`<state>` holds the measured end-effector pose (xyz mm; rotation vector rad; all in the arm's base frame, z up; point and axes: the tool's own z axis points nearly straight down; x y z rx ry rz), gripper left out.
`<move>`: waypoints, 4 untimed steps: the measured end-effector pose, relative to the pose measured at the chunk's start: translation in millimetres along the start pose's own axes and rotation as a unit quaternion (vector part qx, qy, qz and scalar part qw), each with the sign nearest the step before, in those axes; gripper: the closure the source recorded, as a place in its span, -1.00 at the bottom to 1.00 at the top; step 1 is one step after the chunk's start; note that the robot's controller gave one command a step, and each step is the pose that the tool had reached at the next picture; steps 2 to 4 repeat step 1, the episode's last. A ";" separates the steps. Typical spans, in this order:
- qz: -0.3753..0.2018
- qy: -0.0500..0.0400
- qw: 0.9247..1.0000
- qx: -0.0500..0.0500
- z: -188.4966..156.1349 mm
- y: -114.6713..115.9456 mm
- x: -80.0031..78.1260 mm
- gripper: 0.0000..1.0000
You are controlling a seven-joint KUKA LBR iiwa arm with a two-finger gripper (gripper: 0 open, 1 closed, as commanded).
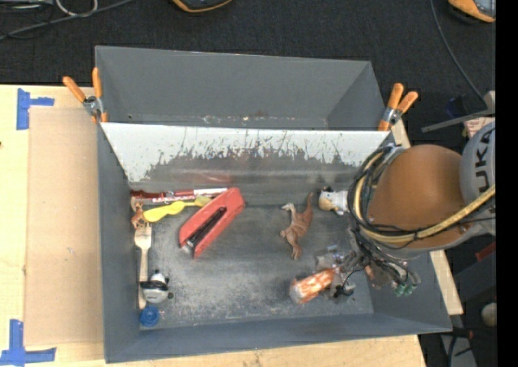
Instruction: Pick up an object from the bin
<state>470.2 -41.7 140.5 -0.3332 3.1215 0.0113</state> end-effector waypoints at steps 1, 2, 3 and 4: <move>0.016 -0.002 1.000 0.001 -52.7 -11.4 -1.2 1.00; 0.016 -0.002 1.000 0.001 -52.7 -11.4 -1.2 1.00; 0.016 -0.002 1.000 0.001 -52.7 -11.4 -1.2 1.00; 0.016 -0.002 1.000 0.001 -52.7 -11.4 -1.2 1.00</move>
Offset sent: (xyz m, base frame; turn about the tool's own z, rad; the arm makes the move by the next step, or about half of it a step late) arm 0.0188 -0.0305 0.2267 -0.0222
